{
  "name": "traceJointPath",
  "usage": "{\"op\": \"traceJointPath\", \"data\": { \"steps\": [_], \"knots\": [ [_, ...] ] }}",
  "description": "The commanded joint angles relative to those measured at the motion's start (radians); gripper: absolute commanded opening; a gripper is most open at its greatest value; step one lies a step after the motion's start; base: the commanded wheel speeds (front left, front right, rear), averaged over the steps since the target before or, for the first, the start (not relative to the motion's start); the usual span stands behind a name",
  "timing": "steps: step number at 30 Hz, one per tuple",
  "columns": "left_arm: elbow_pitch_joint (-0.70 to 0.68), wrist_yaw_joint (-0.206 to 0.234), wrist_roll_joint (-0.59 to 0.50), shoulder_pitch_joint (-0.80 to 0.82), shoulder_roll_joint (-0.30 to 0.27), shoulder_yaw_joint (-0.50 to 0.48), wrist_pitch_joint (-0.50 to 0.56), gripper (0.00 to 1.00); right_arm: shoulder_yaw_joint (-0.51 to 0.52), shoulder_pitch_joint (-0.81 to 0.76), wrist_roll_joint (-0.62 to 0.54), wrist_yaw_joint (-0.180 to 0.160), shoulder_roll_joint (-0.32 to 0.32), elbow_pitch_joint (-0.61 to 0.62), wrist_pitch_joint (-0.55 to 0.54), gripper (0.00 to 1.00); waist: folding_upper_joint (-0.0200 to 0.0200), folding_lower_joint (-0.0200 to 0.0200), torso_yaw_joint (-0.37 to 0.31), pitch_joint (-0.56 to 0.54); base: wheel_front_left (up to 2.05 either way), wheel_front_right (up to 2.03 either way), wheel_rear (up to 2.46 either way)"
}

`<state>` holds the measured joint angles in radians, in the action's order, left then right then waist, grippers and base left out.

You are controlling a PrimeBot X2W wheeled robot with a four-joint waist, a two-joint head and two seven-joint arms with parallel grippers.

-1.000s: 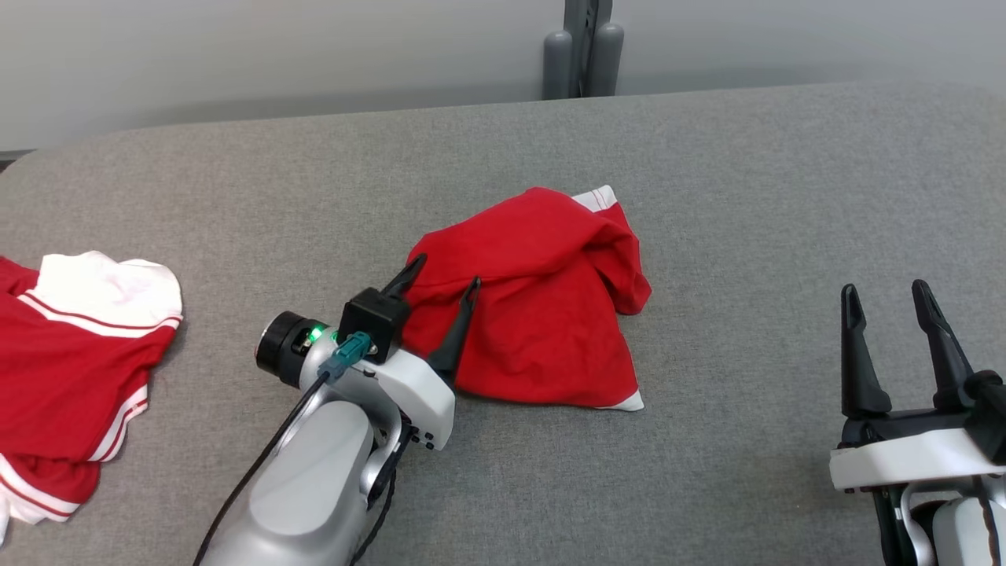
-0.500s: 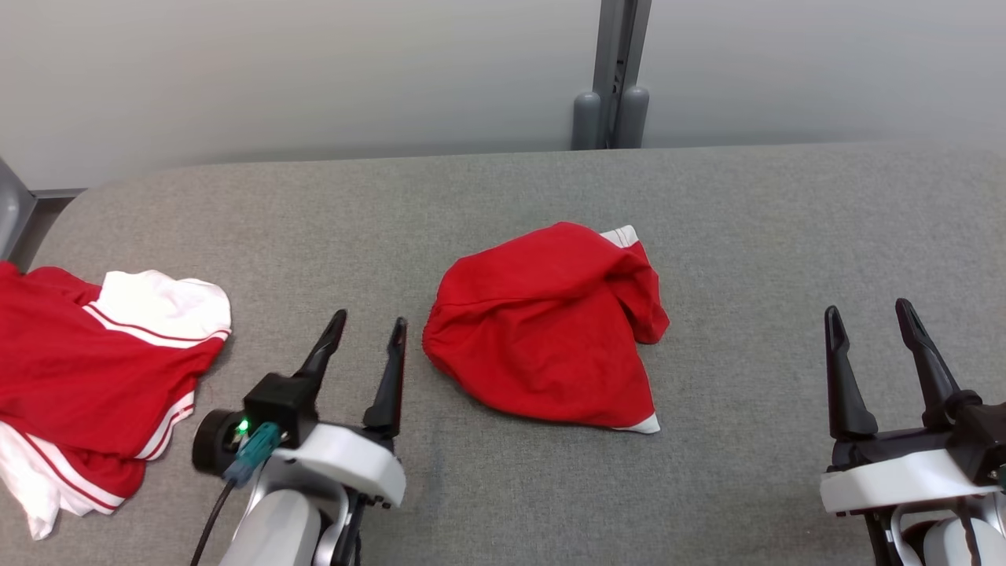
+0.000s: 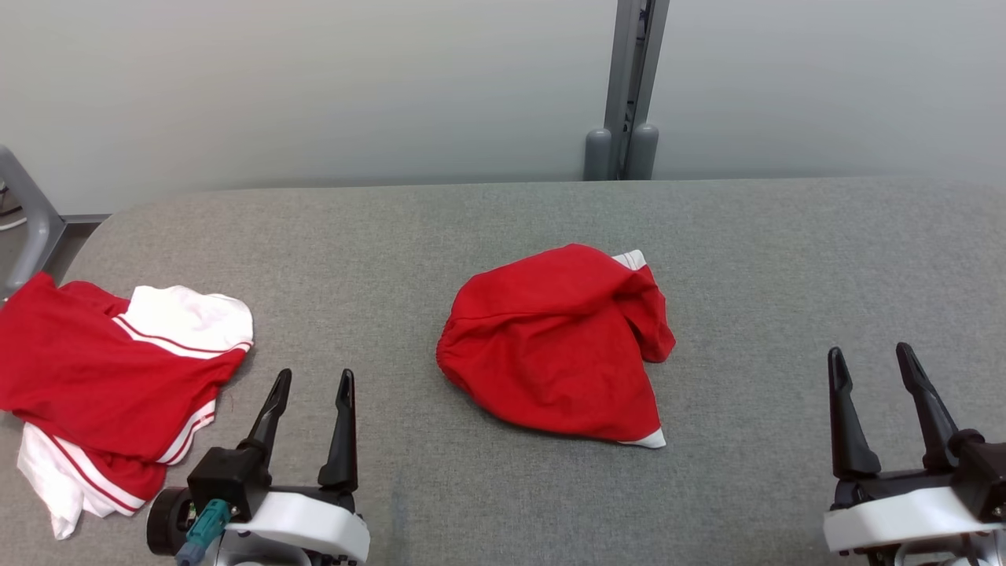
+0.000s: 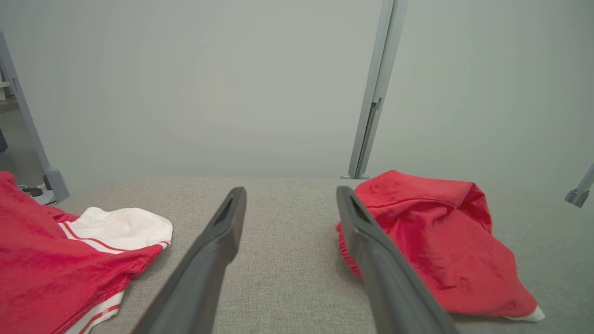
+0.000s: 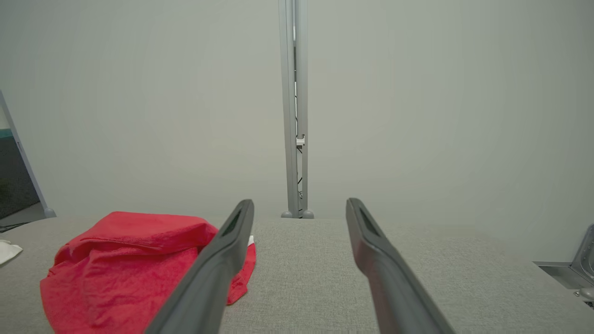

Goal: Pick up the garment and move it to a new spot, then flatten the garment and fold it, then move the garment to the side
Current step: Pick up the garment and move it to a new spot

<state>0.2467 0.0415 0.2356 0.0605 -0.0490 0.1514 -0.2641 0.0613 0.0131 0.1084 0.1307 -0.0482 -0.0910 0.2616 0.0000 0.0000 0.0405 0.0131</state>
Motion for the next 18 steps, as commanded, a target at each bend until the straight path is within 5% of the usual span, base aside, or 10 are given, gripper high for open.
{"op": "traceJointPath", "data": {
  "steps": [1,18],
  "knots": [
    [-0.007,0.004,-0.008,-0.006,-0.003,-0.006,0.0,1.0,0.001,-0.008,0.005,0.0,-0.004,-0.003,0.005,1.0,0.0,0.0,0.0,-0.001,0.0,0.0,0.0],
    [0.016,0.002,-0.015,-0.012,-0.003,-0.022,-0.001,1.0,-0.008,-0.006,0.012,0.0,-0.004,-0.024,0.005,1.0,0.0,0.0,-0.002,-0.003,0.0,0.0,0.0]
  ]
}}
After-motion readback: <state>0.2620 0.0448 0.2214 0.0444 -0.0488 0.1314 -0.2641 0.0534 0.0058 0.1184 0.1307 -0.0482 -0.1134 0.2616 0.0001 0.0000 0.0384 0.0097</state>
